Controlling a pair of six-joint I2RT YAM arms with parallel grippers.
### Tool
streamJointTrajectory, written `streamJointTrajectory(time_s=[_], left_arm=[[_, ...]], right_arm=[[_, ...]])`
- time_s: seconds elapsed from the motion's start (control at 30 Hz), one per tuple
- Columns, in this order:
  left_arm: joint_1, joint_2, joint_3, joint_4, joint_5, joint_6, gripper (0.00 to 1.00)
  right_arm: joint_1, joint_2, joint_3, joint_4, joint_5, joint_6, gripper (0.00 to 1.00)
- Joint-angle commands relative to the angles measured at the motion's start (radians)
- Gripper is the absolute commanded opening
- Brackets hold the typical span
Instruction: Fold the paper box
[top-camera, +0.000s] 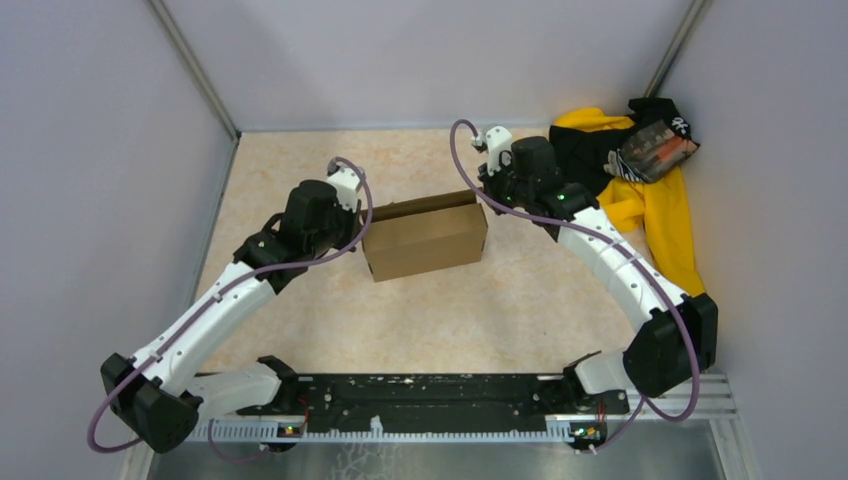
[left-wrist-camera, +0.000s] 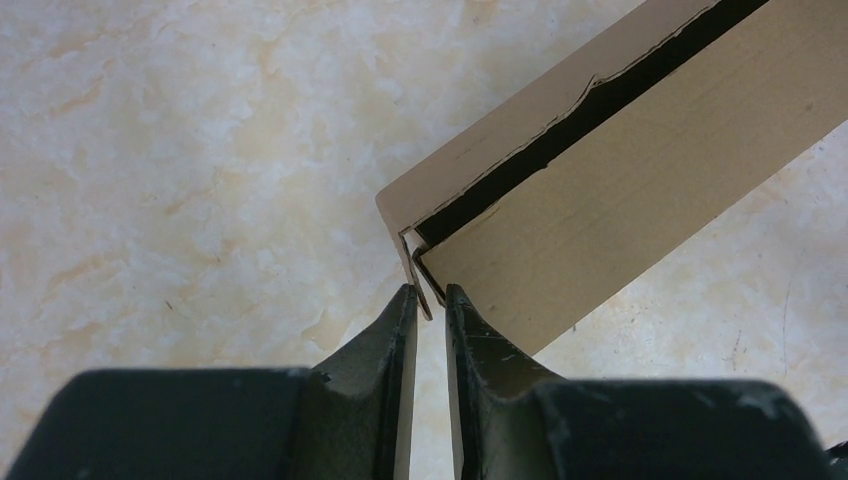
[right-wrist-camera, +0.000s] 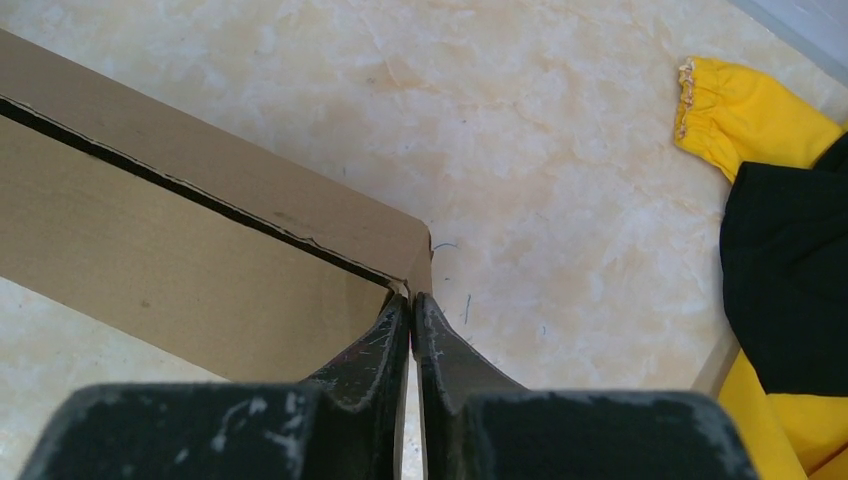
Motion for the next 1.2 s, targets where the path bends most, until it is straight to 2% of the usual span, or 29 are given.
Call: streamJointTrajectory(time_s=[0.0, 0.73, 1.17], left_arm=[[0.005, 0.016, 0.047, -0.007, 0.041, -0.018, 0.22], [0.005, 0.054, 0.092, -0.042, 0.094, -0.061, 0.22], [0.006, 0.075, 0.088, -0.022, 0.12, -0.074, 0.21]], right_arm=[[-0.005, -0.021, 0.07, 0.006, 0.0, 0.006, 0.04], [-0.002, 0.046, 0.225, -0.215, -0.024, 0.075, 0.0], [0.003, 0.054, 0.199, -0.207, -0.021, 0.087, 0.0]])
